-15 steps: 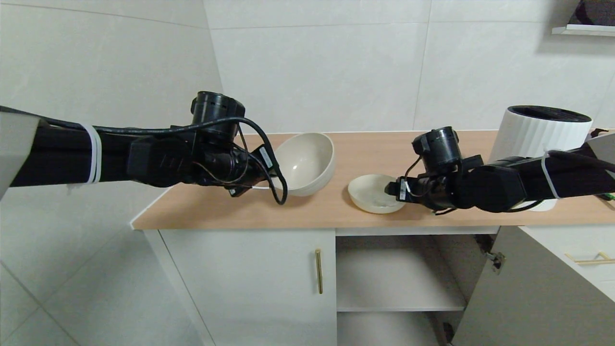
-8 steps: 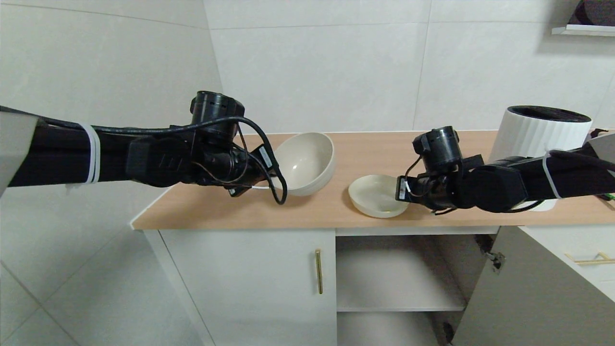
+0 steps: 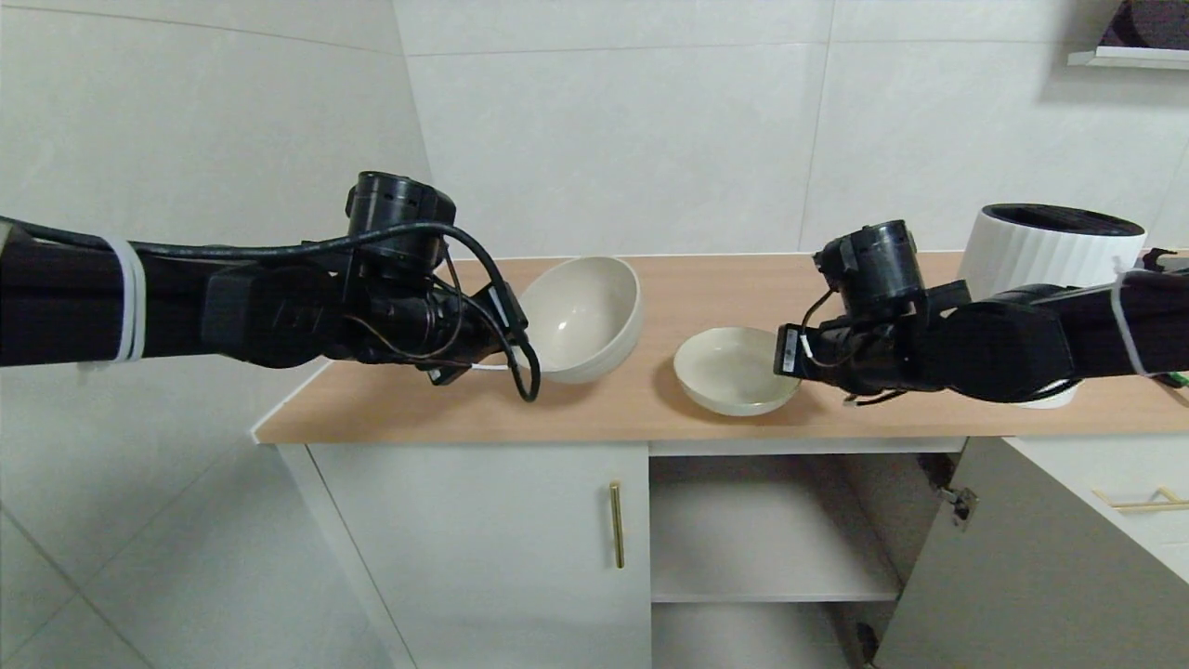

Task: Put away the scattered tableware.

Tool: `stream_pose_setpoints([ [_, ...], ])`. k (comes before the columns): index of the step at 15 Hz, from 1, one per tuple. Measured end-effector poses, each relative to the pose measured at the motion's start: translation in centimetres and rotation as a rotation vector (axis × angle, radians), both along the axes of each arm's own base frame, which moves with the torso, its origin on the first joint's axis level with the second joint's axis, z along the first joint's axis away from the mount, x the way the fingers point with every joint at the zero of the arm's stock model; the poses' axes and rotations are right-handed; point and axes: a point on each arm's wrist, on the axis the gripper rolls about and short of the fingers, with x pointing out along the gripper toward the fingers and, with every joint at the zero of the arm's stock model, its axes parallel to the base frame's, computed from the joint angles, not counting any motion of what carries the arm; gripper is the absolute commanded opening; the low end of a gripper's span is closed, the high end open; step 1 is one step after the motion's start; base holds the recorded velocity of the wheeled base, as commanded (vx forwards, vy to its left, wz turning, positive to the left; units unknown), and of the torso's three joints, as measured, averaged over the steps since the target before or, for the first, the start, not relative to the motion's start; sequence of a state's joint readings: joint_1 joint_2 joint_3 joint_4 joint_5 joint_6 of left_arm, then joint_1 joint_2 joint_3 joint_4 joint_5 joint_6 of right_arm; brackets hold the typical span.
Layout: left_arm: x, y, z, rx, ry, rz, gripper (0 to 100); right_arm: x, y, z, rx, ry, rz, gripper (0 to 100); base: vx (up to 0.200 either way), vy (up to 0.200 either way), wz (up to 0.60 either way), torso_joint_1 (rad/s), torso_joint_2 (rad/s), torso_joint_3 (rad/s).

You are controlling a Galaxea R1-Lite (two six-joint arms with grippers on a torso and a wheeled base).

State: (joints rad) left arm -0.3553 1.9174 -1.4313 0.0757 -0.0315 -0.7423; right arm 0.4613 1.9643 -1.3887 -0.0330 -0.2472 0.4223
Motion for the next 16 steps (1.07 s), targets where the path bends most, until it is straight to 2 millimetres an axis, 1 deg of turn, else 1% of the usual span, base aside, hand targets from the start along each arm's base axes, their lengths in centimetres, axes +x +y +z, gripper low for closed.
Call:
stream_pose_setpoints([
  [3,-2.1,0.7,0.6,0.003,0.001,-0.020,0,-2.9,-1.2,1.9,0.042,0.021,0.071,0,0.000,0.000,0.00,0.000,0.00,0.000],
  [5,-4.3,1.5,1.2,0.022,-0.012,-0.064,0,-5.4,-2.4,3.1,0.043,0.052,0.094,0,0.000,0.000,0.00,0.000,0.00,0.000],
  [6,-5.4,1.8,1.5,0.032,-0.019,-0.085,0,-6.6,-2.9,3.3,0.036,0.080,0.102,0,0.000,0.000,0.00,0.000,0.00,0.000],
  [8,-7.6,2.6,1.7,0.053,-0.027,-0.112,0,-8.5,-3.8,3.2,0.043,0.116,0.138,0,0.000,0.000,0.00,0.000,0.00,0.000],
  [11,-10.4,3.6,1.8,0.063,-0.035,-0.130,0,-11.2,-5.0,3.1,0.063,0.135,0.179,0,0.000,0.000,0.00,0.000,0.00,0.000],
  [14,-12.4,4.3,1.7,0.061,-0.035,-0.143,0,-13.2,-6.0,3.6,0.070,0.117,0.185,0,0.000,0.000,0.00,0.000,0.00,0.000],
  [16,-13.2,4.6,1.4,0.077,-0.036,-0.155,0,-13.9,-6.3,2.6,0.052,0.144,0.186,0,0.000,0.000,0.00,0.000,0.00,0.000],
])
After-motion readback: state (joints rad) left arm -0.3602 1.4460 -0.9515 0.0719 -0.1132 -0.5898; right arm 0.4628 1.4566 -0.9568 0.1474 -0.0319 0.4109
